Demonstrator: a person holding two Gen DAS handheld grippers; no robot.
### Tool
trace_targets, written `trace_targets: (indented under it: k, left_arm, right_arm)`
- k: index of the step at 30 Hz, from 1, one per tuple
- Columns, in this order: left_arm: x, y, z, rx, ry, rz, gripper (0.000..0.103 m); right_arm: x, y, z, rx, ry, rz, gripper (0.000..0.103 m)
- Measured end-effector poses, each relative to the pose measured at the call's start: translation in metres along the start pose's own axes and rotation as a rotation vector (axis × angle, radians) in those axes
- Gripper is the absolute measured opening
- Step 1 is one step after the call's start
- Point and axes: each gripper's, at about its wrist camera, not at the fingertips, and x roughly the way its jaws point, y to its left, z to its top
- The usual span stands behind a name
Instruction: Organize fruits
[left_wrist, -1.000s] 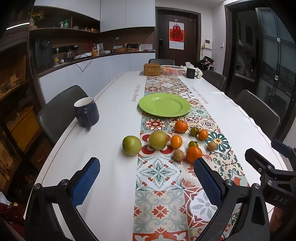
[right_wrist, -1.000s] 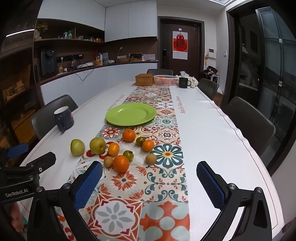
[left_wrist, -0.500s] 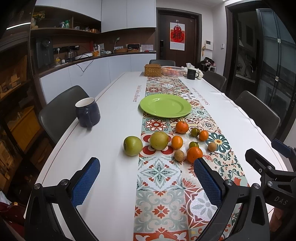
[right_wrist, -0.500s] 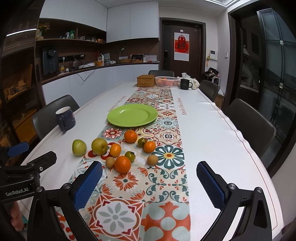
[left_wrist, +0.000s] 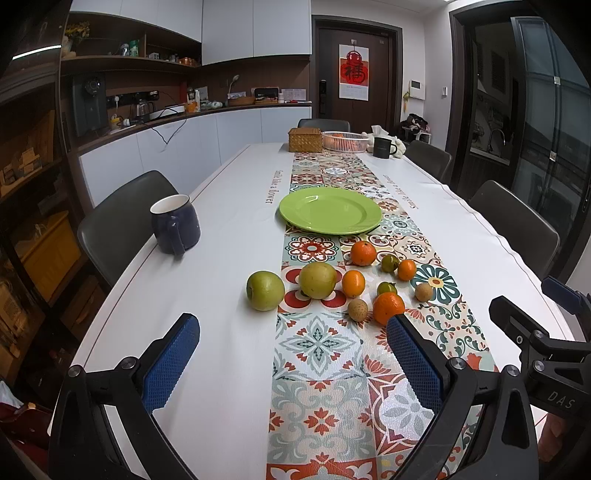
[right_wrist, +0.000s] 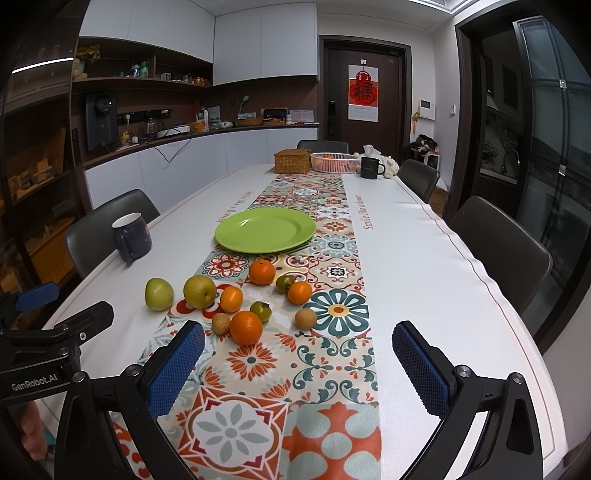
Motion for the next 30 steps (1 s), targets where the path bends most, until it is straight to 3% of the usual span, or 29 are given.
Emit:
trace_targets:
  k: [30]
  left_arm:
    - [0.0001,-0.0002,-0.0002,0.001,0.003,-0.002,0.103]
  right_arm:
    - [-0.0006,0.0031,0.0015,-0.002,-0.001,0.004,0.102]
